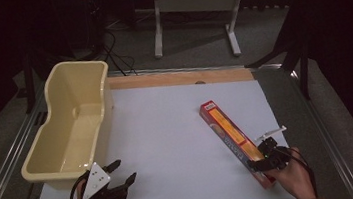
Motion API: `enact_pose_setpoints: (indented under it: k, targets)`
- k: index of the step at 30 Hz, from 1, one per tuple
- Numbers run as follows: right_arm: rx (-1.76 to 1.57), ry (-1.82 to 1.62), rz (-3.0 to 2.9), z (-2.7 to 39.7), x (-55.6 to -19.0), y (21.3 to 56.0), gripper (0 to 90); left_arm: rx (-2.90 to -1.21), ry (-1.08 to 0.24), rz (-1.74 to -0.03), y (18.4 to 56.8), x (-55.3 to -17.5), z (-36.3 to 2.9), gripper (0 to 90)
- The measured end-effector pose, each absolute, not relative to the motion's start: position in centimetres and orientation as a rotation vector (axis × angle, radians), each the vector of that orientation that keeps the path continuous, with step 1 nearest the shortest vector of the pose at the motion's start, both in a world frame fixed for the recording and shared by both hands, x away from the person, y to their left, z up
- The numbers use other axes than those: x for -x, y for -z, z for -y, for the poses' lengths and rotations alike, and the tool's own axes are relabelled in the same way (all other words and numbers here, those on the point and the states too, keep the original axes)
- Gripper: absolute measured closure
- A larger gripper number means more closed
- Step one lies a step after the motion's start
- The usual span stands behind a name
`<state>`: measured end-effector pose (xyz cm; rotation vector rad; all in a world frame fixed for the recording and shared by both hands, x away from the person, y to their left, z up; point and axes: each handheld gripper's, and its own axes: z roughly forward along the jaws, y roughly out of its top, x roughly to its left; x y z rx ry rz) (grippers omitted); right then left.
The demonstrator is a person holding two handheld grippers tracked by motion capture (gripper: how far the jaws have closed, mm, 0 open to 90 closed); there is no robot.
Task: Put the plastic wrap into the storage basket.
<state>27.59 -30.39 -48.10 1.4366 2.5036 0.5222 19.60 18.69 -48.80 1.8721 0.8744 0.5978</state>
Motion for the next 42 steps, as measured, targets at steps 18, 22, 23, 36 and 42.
enact_pose_setpoints:
  k: [18,22,23,36,42]
  targets:
    - [-1.214,-0.485,-2.659,28.5,-29.3,45.9,18.1,-1.879,-0.597,-0.870,48.8,-19.7,-18.5,35.8]
    - [-1.203,-0.425,-2.727,26.8,-31.9,46.2,15.6,-1.873,-0.594,-0.871,48.8,-19.6,-18.6,35.8]
    - [-1.202,-0.387,-2.743,26.3,-32.6,46.4,16.1,-1.873,-0.594,-0.870,48.8,-19.6,-18.6,35.8]
    - [-1.316,-0.191,-2.813,24.9,-36.1,48.9,26.3,-1.878,-0.594,-0.868,48.8,-19.7,-18.6,35.8]
    - [-1.347,-0.140,-2.819,24.5,-36.2,49.6,32.6,-1.876,-0.594,-0.868,48.8,-19.7,-18.6,35.8]
